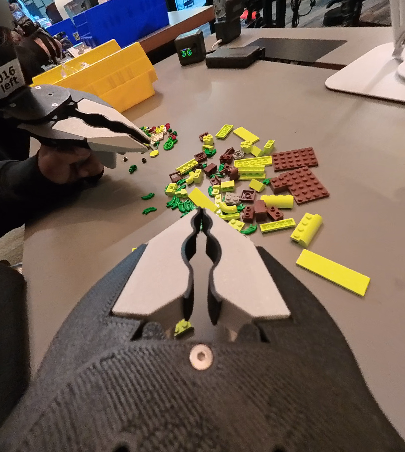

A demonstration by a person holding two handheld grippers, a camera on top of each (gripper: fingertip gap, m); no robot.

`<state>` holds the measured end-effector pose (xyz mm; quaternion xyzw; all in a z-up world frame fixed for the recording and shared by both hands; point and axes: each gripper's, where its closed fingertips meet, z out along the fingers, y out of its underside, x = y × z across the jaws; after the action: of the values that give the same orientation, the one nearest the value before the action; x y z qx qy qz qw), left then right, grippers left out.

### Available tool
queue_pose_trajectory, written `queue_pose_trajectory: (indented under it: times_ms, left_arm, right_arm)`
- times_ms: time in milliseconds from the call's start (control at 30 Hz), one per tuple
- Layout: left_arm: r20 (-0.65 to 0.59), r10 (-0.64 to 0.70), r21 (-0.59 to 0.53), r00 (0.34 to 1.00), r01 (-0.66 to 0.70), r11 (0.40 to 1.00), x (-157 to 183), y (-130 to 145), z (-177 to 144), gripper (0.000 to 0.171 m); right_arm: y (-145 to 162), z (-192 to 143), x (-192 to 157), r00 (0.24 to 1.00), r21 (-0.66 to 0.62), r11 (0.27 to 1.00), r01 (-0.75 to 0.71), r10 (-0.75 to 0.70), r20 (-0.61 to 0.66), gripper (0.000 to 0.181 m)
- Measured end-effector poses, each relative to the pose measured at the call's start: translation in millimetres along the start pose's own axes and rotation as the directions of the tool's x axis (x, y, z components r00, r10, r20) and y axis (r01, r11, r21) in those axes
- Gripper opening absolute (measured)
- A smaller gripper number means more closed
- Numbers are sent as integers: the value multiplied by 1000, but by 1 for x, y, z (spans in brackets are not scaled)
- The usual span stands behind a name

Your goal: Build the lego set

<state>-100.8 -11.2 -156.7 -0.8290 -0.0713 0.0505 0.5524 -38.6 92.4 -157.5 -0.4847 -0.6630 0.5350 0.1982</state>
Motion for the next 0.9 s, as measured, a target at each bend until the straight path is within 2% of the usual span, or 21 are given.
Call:
queue_pose_trajectory:
  times_ms: [133, 367, 900]
  left_arm:
    - [-13, -5, 5, 1000, 5, 1000, 1, -1, -1, 3]
    - [-30, -12, 18, 999, 13, 1000, 3, -2, -3, 5]
    - [-31, -11, 6, 999, 11, 1000, 4, 0, -3, 9]
  right_arm:
    - [1, 0, -5, 998, 1, 998, 66, -66, -18, 0]
    - [11, 8, -7, 988, -80, 987, 138, -142, -56, 0]
    - [7, 4, -7, 992, -46, 992, 116, -119, -50, 0]
